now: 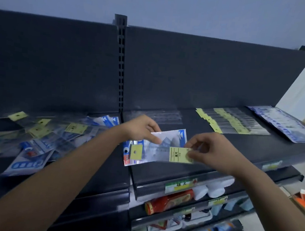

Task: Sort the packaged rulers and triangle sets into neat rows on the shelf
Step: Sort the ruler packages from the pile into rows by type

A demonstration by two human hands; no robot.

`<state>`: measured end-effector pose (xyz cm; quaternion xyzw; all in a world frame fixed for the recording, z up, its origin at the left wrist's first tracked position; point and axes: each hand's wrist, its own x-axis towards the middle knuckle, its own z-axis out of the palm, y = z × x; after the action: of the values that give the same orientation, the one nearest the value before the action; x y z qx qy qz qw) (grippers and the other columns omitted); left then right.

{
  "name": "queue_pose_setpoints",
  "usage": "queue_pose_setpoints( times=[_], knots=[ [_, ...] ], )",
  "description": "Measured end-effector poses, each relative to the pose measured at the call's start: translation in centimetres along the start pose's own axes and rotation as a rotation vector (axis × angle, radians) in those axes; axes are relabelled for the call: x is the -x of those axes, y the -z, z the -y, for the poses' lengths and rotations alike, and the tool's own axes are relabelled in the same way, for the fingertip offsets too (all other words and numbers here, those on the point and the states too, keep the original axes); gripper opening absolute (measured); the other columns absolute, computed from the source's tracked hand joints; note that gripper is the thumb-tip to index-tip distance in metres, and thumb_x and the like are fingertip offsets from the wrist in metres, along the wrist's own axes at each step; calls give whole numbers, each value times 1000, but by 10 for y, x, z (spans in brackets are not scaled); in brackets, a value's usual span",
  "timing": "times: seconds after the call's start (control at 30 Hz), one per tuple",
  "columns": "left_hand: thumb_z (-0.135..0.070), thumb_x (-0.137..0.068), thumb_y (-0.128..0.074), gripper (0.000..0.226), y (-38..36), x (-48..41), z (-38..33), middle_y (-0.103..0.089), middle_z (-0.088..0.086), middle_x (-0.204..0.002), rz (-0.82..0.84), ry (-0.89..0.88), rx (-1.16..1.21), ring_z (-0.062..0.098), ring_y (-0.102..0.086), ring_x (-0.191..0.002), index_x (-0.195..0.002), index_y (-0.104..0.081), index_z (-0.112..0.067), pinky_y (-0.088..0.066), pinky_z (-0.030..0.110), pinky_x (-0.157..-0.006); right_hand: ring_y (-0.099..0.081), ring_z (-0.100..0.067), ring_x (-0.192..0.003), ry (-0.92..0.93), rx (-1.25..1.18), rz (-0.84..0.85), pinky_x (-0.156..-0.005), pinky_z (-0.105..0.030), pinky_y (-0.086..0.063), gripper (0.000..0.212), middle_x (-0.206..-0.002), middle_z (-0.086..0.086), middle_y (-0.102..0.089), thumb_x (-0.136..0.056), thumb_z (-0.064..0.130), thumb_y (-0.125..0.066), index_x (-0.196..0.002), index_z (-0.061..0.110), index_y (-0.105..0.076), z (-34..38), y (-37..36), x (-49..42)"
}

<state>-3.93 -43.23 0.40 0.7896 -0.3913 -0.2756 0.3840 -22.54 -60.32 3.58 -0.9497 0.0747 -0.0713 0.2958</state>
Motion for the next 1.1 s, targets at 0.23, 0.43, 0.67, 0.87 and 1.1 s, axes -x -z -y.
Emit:
queue_pose_setpoints(
  times=[0.23,0.43,0.67,0.87,1.1],
  knots=[
    [-46,-86,-65,26,14,-55,6,-72,-11,-98,74,-21,-33,6,-67,-90,-104,-71,-28,-53,21,-80,-59,2,-61,38,-28,26,-59,-13,-45,9,-69,10,-67,-78,14,-73,-79,24,-72,-41,4,-64],
    [-38,-87,-69,16,26,-81,-4,-74,-9,-84,236,-11,-72,3,-62,-68,-89,-72,-23,-49,16,-72,-53,0,-55,73,-28,44,-54,-12,-40,10,-64,9,-65,-75,16,-74,-77,25,-71,-61,9,-119],
    [-32,-85,-71,16,14,-116,-18,-73,-4,-77,183,-11,1,8,-52,-60,-91,-72,-17,-42,22,-60,-48,0,-52,-16,-10,69,-52,-15,-35,15,-63,8,-62,-74,33,-79,-76,20,-70,-116,44,-120],
    [-15,-83,-75,22,-34,-164,-60,-68,-2,-79,247,-54,39,17,-60,-62,-102,-67,-11,-50,25,-62,-48,0,-54,-97,1,34,-53,-12,-37,20,-73,6,-67,-65,26,-86,-79,21,-72,-175,103,-111],
    [-23,-76,-82,18,-97,-220,-100,-66,-10,-79,163,-78,-70,-1,-60,-62,-90,-70,-24,-46,17,-64,-54,-2,-59,-80,-19,30,-55,-11,-40,26,-73,6,-69,-58,28,-89,-75,22,-71,-264,149,-100]
  ],
)
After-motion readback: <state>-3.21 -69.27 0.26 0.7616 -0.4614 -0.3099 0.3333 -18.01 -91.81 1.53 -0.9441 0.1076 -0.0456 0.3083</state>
